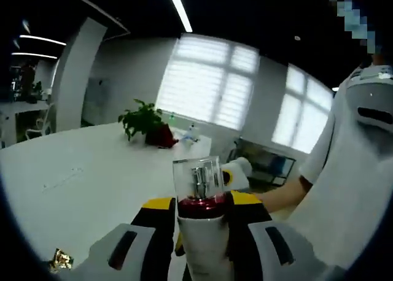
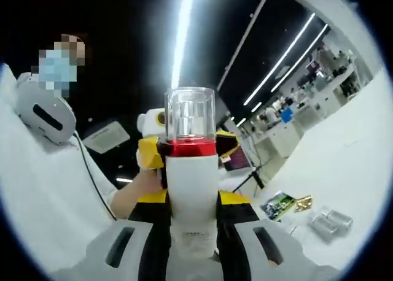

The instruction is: Arrange the skincare products in the storage area until every visible bottle or jar stands upright without overlapping.

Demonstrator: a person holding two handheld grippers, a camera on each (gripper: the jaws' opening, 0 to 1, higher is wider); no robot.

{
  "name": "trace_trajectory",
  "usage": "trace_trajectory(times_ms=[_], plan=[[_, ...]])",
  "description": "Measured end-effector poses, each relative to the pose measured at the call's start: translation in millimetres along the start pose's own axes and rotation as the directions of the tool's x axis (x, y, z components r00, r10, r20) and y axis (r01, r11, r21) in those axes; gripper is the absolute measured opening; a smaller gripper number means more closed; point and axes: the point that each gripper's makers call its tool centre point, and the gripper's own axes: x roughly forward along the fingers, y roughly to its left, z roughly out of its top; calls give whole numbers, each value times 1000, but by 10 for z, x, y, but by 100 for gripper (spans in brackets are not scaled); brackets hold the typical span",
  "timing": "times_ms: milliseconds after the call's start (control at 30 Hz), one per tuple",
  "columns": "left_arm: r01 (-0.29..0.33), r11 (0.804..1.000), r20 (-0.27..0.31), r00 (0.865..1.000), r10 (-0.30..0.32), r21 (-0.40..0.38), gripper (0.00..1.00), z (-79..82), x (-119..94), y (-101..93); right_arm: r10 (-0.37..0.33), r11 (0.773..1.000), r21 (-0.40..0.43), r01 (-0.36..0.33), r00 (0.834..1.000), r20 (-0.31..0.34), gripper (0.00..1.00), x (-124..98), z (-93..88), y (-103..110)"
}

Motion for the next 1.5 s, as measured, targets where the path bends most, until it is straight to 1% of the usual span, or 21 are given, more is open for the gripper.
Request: trace_trajectory(times_ms=[67,200,300,400,500,600,667,767,833,900,967,1000,1067,1133,1167,1200,1233,1300,1367,1433,1500], plan=[[6,1000,-7,1000,-6,4,33,-9,-5,-6,22,1000,-1,-22,1000,4,26,-11,-2,35],[79,997,-35,996,-80,-27,28,-72,-14,-126,47,999,1,-47,999,2,26,-33,20,53],[55,998,-52,997,-54,21,28,-104,-11,-99,60,998,7,-60,998,2,26,-33,51,62],[40,999,-45,998,-41,-22,28,-90,-8,-58,66,998,-2,-66,997,-31,27,-4,44,65],[-11,998,-45,999,9,-63,27,-93,-16,27,45,998,-37,-48,995,-87,27,1,45,-6],[-93,991,-62,994,88,-91,26,-139,-37,161,-23,998,-59,14,987,-161,28,-21,13,-154],[-147,982,-37,989,144,-117,26,-139,-49,268,-76,993,-104,60,985,-157,29,-25,62,-257],[-208,964,14,977,213,-165,26,-113,-42,376,-118,990,-97,103,980,-162,31,-3,95,-321],[-268,946,25,960,277,-182,26,-113,-35,467,-192,978,-115,174,966,-173,32,18,101,-429],[-350,922,21,933,358,-168,26,-128,-19,564,-308,942,-199,270,931,-196,34,36,86,-575],[-417,898,20,906,423,-139,26,-126,14,609,-422,882,-325,342,879,-221,35,52,68,-688],[-454,882,22,888,460,-123,26,-113,34,635,-469,855,-356,378,856,-218,35,50,73,-731],[-499,861,37,863,505,-99,26,-72,44,677,-605,764,-357,538,790,-104,36,58,167,-867],[-536,834,55,836,546,-130,26,-50,27,723,-655,714,-378,589,753,-63,35,30,197,-941],[-563,816,59,817,573,-127,26,-45,4,753,-683,685,-388,617,728,-49,34,16,210,-962],[-583,803,58,803,593,-123,26,-46,-13,769,-701,666,-395,633,712,-40,33,14,217,-970],[-605,789,58,788,613,-107,26,-41,-33,786,-726,626,-433,649,687,-21,32,-10,253,-992],[-654,754,70,750,657,-66,26,-13,-72,791,-737,599,-475,644,676,-13,31,-4,274,-981],[-680,732,91,728,680,-30,26,12,-89,772,-749,574,-497,651,662,3,30,10,295,-962],[-683,730,105,724,682,-31,26,20,-102,714,-754,559,-507,656,657,18,30,10,313,-953],[-694,720,108,715,691,-3,26,30,-104,728,-755,559,-503,659,655,19,30,6,317,-956]])
